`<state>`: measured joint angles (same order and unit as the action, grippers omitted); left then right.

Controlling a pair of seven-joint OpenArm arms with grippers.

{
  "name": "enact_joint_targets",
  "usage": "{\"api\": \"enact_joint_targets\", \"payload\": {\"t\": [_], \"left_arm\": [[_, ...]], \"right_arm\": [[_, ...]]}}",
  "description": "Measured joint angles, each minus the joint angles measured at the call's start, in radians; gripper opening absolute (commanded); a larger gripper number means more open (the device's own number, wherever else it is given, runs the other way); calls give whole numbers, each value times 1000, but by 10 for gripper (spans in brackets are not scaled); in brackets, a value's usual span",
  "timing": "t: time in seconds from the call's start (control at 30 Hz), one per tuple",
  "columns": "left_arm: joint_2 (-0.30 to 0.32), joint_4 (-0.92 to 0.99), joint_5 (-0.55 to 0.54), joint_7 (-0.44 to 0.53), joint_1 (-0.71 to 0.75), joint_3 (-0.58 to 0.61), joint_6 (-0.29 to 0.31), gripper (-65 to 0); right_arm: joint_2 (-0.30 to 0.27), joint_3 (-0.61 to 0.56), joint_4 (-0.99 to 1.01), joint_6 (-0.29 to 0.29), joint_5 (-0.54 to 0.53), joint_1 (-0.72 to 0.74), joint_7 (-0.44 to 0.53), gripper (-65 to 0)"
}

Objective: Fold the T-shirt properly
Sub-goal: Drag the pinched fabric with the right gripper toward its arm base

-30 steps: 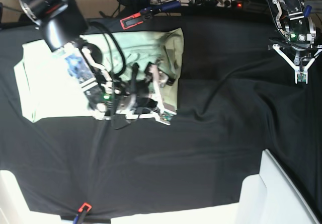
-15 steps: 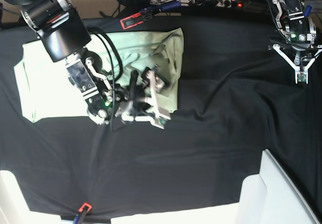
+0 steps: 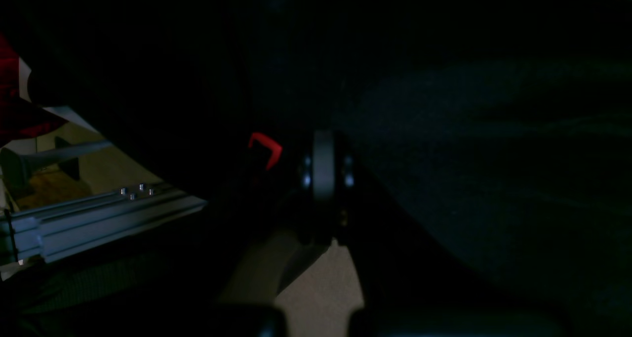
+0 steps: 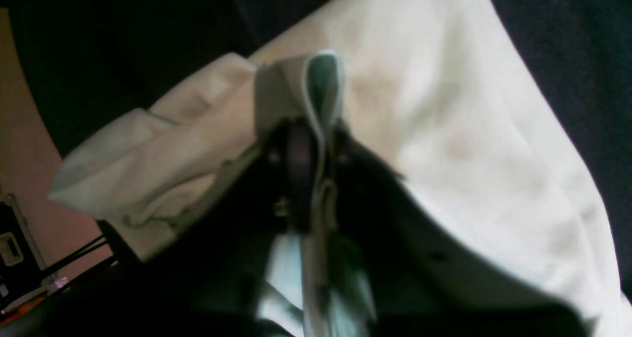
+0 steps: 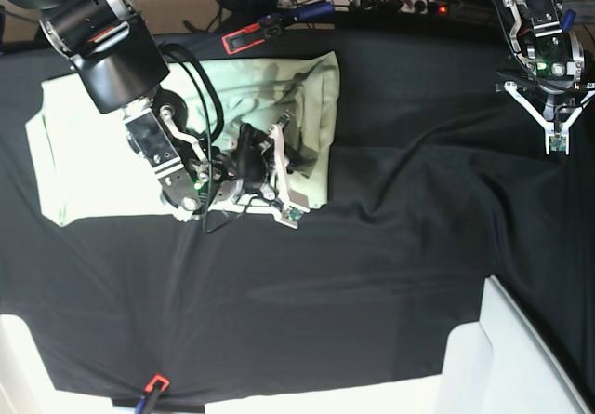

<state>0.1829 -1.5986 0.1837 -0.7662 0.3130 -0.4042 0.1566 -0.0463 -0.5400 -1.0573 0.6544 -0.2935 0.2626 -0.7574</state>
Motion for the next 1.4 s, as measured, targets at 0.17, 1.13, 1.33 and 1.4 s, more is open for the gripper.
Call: {"api": "enact_joint_targets", "payload": {"t": [0.17, 1.13, 1.33, 1.4], "left_arm": [[0, 0, 0, 0, 0, 0, 0, -650], [7, 23, 0, 4, -3, 3, 0, -650], [8, 48, 0, 4, -3, 0, 0, -650], [7, 49, 0, 4, -5, 0, 0, -650]], "right_arm": [[-4, 3, -36, 0, -5, -19, -46, -649], [-100, 153, -550, 0, -8, -353, -265, -640], [-105, 303, -577, 0, 4, -399, -317, -498], [-102, 354, -624, 0, -3, -425, -324, -383]]}}
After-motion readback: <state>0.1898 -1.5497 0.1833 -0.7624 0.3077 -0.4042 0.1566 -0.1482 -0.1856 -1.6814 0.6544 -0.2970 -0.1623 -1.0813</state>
